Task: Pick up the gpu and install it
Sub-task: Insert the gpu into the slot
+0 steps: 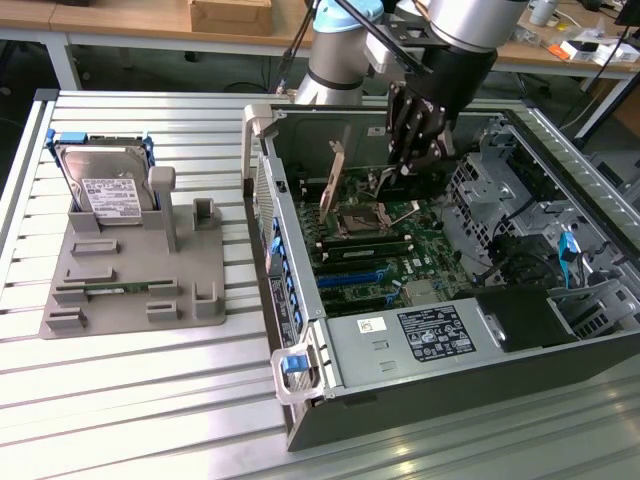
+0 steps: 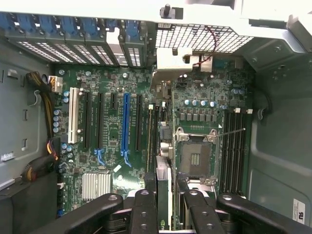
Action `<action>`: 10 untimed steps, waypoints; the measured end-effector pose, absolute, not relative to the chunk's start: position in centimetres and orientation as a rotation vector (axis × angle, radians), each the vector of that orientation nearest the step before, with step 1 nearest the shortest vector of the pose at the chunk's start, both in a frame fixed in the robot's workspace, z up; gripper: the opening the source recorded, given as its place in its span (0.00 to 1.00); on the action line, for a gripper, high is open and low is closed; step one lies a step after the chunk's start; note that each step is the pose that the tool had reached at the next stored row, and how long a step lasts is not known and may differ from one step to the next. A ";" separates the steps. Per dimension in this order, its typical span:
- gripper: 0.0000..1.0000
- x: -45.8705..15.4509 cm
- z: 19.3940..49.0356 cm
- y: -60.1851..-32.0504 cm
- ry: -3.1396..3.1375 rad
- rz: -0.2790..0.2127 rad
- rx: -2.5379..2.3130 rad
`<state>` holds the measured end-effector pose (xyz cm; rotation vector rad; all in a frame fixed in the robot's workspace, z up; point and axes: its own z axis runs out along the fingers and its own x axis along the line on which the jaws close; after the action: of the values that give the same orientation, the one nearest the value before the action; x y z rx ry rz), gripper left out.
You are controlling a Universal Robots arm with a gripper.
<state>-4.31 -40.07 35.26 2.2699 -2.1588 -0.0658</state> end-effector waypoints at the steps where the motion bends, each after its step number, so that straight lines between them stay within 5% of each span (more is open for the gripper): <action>1: 0.27 -4.3 35.2 -40.1 -2.159 -0.066 2.270; 10: 0.27 -4.3 34.9 -40.1 -2.159 -0.066 2.270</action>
<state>-4.31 -40.08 34.86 2.2699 -2.1589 -0.0659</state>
